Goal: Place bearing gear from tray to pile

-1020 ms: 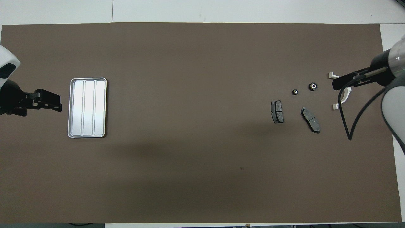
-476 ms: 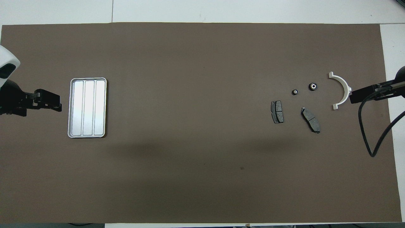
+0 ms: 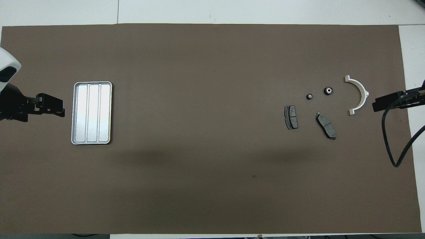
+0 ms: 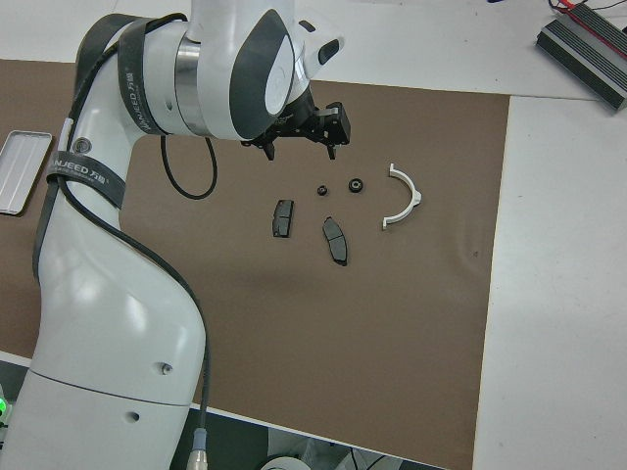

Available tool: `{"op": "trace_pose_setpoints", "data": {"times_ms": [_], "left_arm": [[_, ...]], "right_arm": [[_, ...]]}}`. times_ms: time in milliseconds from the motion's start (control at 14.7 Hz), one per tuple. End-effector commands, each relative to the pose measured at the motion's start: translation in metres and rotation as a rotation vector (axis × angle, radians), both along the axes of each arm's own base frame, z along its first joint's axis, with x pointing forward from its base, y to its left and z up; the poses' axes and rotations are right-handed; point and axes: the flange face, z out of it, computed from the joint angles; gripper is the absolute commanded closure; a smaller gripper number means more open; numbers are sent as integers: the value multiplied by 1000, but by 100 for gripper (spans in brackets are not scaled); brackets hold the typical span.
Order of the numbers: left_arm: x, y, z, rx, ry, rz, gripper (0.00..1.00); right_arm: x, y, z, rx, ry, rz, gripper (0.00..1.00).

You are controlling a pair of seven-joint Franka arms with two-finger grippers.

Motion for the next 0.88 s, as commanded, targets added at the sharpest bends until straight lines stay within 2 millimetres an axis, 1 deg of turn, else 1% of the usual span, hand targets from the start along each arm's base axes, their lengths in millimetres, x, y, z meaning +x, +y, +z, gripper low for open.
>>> {"op": "trace_pose_setpoints", "data": {"times_ms": [0,204,816], "left_arm": [[-4,-1,5,8,-5,-4,0],[-4,-1,5,8,-3,-4,0],[-4,-1,5,8,-3,-4,0]], "right_arm": [[-13,-3,0,3,25,-24,0],[-13,-7,0,5,28,-30,0],[-16,-8,2,4,30,-31,0]]}}
